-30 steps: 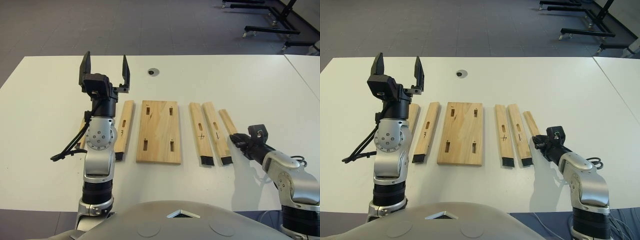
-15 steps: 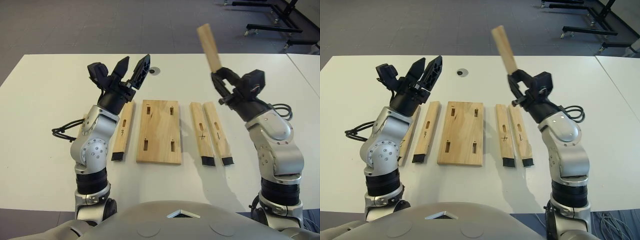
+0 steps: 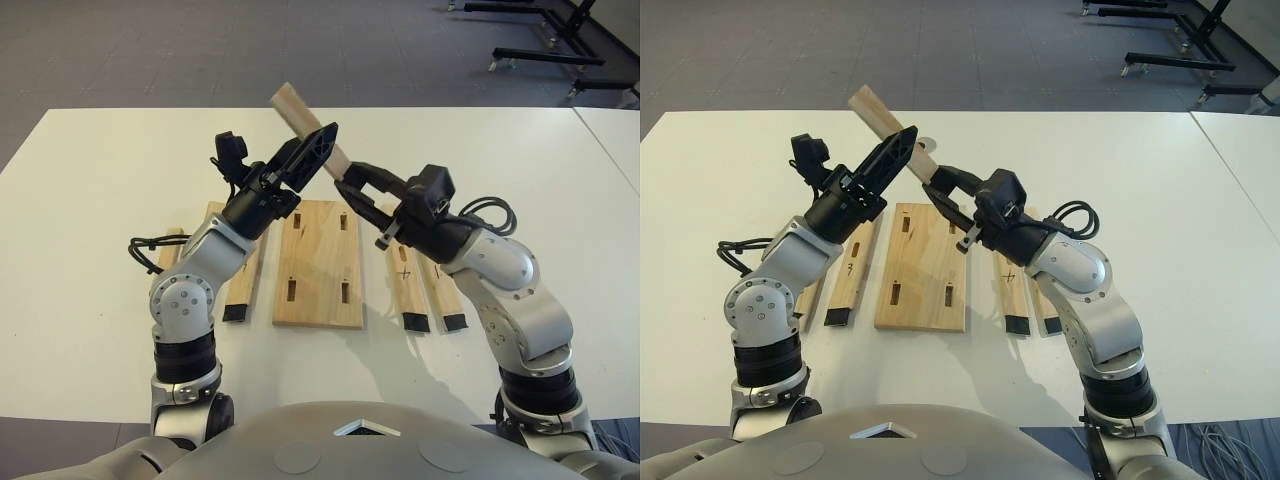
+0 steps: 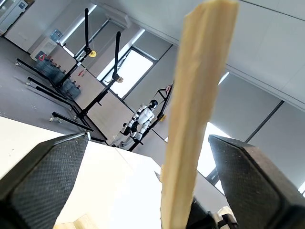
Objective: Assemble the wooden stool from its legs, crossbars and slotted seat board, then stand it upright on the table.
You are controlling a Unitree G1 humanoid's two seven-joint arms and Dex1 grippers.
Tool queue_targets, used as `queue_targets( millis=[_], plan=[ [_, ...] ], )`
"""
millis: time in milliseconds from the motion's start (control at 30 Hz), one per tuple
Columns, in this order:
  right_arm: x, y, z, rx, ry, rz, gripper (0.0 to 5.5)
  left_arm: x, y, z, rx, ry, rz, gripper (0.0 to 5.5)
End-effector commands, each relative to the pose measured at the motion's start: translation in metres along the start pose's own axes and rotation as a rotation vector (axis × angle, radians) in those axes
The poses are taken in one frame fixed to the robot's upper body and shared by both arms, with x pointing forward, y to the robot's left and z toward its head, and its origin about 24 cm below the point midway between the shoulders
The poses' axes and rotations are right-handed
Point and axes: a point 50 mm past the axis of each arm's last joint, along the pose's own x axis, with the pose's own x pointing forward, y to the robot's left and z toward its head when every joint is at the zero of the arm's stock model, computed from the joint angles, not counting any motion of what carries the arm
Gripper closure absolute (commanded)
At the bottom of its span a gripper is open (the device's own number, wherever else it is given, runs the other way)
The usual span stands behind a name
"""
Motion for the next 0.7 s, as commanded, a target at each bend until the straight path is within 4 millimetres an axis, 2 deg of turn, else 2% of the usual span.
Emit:
queue_targets(
  millis=[33,367,700],
  plan=[
    [-0.0002,-0.0011,-0.0125,-0.003,0.073,0.003,4.20,0.0038,-0.0039,0.0023,-0.015,-0.011,-0.015,0.91],
    [0.0031,0.0019,-0.0215,0.012,0.113,-0.003,4.20,0.0052,-0.0058,0.0043,-0.046,-0.029,-0.029,0.91],
    [0.0046,0.0012,-0.0208,-0.005,0.115,-0.003,4.20,0.0052,-0.0038,0.0003,-0.065,0.002,-0.014,2.45]
  ],
)
